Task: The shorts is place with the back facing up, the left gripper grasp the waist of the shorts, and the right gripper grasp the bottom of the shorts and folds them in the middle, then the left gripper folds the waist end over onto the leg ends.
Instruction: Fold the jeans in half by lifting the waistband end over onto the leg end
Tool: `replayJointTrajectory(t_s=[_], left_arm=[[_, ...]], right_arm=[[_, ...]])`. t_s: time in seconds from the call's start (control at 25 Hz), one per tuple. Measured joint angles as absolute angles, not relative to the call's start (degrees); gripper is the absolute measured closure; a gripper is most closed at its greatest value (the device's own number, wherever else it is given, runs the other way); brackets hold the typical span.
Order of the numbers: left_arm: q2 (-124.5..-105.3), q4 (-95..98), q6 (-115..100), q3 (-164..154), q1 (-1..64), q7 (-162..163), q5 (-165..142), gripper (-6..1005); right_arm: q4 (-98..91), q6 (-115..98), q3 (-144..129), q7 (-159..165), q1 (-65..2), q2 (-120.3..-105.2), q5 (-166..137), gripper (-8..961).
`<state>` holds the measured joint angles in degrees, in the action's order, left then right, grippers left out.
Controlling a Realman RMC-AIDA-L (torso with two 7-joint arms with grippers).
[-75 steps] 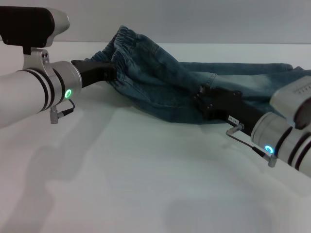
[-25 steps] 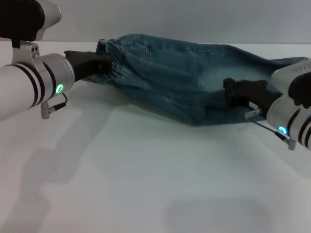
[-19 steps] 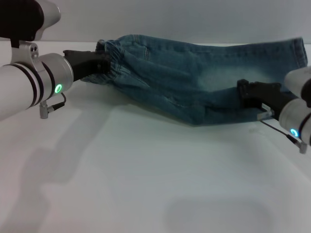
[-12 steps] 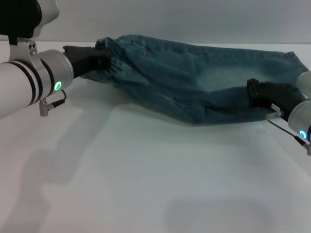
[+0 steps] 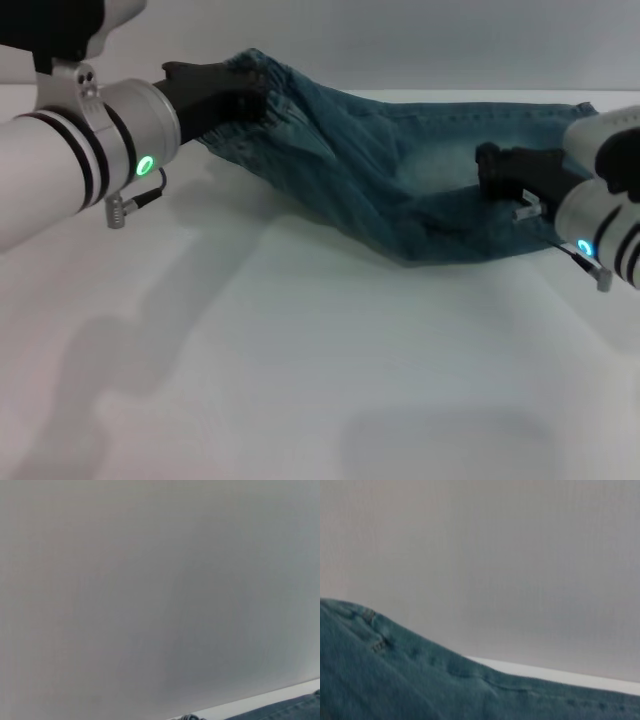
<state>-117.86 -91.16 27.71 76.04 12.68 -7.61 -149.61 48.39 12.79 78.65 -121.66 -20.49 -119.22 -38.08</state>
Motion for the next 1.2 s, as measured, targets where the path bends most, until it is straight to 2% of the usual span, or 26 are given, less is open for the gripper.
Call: replayJointTrajectory(t_s=[0.44, 1.04, 1.2], left_arm=[[-117.92, -94.11, 26.40, 72.64, 12.91, -8.52, -149.59, 956], [-118.04, -94.07, 23.96, 71.17, 15.48, -9.15, -149.60, 955], [-118.02, -93.31, 23.66, 70.99, 16.19, -9.15, -149.59, 956]], right_arm=[[41.87, 12.74, 73.50, -117.26, -30.87, -119.34, -34.85, 953], [43.71, 12.45, 55.79, -113.26, -35.98, -119.56, -25.93, 953], [43.84, 10.61, 55.75, -113.40, -35.57, -119.45, -25.92, 953]])
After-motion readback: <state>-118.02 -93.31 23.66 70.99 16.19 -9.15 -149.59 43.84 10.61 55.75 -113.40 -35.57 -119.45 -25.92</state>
